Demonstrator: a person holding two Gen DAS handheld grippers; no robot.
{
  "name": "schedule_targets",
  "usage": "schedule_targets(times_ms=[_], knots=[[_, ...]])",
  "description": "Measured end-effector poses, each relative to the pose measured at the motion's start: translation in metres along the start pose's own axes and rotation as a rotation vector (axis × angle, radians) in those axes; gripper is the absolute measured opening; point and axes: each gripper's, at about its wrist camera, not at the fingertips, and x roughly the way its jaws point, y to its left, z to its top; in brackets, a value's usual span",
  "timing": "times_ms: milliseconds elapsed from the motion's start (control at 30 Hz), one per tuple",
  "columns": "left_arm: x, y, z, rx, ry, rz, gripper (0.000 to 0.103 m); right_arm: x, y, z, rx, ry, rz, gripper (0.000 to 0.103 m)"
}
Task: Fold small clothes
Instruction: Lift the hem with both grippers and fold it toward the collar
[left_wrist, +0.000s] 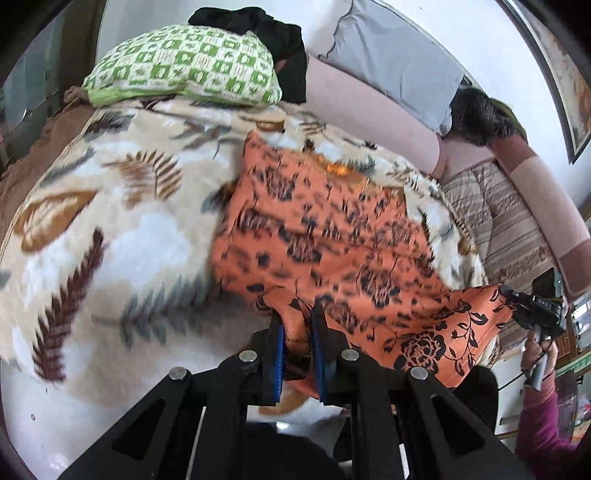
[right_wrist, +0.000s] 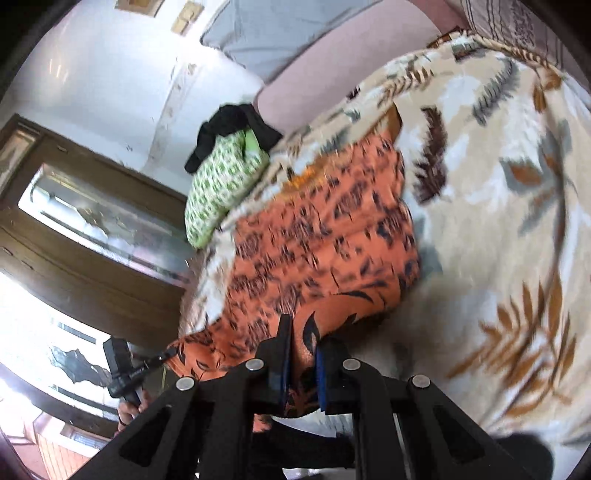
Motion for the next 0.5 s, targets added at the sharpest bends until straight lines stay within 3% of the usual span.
schedule_targets(times_ms=[233,500], knots=[[0.022,-0.001,0.083,0.012,-0.003,0.017,0.014,0.021,0.011,0.081,0.024,-0.071,0.014,0.012],[0.108,0.043,0.168,-0.115,0.013,0.112,0.014,0.085,-0.024,0.166,0.156,-0.144,0.000,0.012]])
